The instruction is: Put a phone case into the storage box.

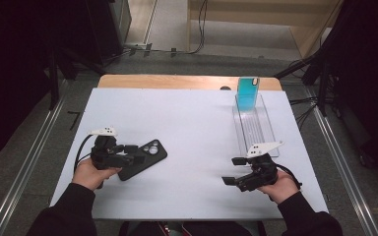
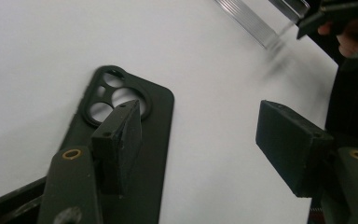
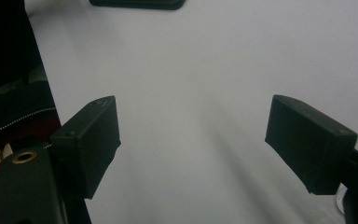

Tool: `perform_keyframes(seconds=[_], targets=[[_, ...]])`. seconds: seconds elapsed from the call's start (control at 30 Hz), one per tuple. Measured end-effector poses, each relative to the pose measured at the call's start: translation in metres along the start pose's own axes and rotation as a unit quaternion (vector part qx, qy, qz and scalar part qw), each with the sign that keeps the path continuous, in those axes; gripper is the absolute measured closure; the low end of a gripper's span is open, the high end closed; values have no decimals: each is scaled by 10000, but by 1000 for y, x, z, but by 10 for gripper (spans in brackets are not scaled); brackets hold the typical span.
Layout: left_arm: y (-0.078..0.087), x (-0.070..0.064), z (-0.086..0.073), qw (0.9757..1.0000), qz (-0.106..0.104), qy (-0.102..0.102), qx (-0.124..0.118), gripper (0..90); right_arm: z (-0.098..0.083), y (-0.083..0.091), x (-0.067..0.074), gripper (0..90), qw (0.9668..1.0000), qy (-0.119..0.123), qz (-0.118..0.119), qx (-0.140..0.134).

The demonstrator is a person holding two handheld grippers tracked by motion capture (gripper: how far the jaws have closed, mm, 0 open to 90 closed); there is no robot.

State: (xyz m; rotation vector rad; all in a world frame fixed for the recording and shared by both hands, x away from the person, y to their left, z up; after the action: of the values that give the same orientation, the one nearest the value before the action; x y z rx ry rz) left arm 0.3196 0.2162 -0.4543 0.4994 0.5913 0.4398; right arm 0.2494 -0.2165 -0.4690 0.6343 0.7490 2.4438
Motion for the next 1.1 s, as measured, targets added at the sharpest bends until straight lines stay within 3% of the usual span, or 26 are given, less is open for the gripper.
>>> perform_keyframes(seconds=[0.33, 0.6, 1.1], targets=[[3, -20, -11, 9996, -161, -215, -17, 319, -1, 2, 1, 158, 10000, -7, -25, -16], [2, -33, -20, 9989, -253, -364, 139, 319, -4, 5, 1, 157, 10000, -45, -26, -16], [2, -26, -15, 9993, -94, -363, -37, 277, -5, 5, -3, 157, 10000, -93, -32, -16]])
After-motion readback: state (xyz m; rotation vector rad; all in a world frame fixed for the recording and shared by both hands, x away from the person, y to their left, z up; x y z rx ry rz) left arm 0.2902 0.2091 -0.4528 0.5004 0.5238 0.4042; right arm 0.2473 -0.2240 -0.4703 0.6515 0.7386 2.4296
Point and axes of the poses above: each handheld gripper's, and its own axes: y roughly backward along the jaws, z roughly out of its top, x roughly to its left, the point moved 1 cm from there along -y, roughly forward along the jaws, and after that the axes turned 3 degrees about -x, right-handed, at the moved point
